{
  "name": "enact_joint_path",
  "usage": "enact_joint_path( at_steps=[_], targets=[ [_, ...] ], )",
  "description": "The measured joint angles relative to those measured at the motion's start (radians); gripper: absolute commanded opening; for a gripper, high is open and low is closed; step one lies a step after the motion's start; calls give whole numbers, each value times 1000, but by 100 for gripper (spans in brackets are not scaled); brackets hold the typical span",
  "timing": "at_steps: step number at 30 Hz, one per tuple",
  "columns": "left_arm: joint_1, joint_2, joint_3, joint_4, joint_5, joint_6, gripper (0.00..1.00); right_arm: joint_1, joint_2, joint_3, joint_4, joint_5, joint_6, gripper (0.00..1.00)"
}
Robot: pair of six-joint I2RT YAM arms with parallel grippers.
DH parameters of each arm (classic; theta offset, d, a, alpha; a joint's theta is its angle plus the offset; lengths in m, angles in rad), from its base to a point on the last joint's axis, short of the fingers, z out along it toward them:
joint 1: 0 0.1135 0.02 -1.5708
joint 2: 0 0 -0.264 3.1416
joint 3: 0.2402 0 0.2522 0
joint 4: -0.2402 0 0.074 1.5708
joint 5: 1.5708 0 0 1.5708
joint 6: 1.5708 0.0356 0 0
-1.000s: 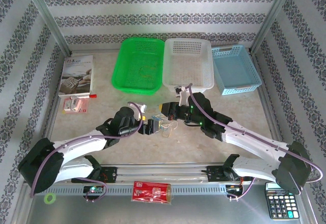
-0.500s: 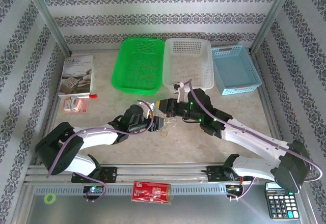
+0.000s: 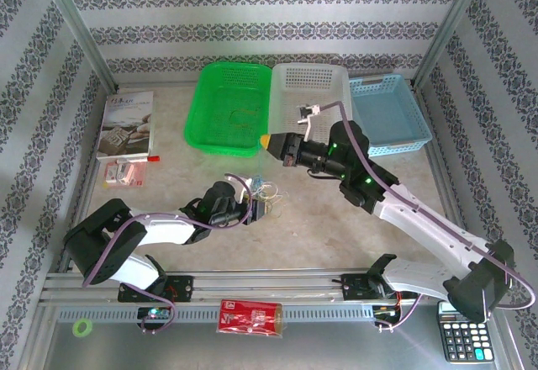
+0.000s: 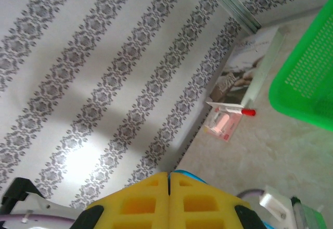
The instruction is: Untangle the cables
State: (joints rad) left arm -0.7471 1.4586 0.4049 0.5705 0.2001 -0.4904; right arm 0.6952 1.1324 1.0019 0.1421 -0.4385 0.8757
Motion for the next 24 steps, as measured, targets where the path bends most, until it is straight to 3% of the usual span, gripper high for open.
enact_joint_path(
  at_steps=[4, 17, 21, 24],
  targets=[
    [0, 0, -12, 3, 0, -7, 41, -23, 6, 52, 18, -26, 20, 0],
    [0, 0, -35, 7, 0, -12, 37, -113, 7, 234, 30, -79, 36, 0],
    [0, 0, -35, 8, 0, -14, 37, -141, 7, 268, 31, -84, 39, 0],
    [0, -3, -35, 8, 0, -18, 43, -144, 7, 272, 31, -89, 40, 0]
  ],
)
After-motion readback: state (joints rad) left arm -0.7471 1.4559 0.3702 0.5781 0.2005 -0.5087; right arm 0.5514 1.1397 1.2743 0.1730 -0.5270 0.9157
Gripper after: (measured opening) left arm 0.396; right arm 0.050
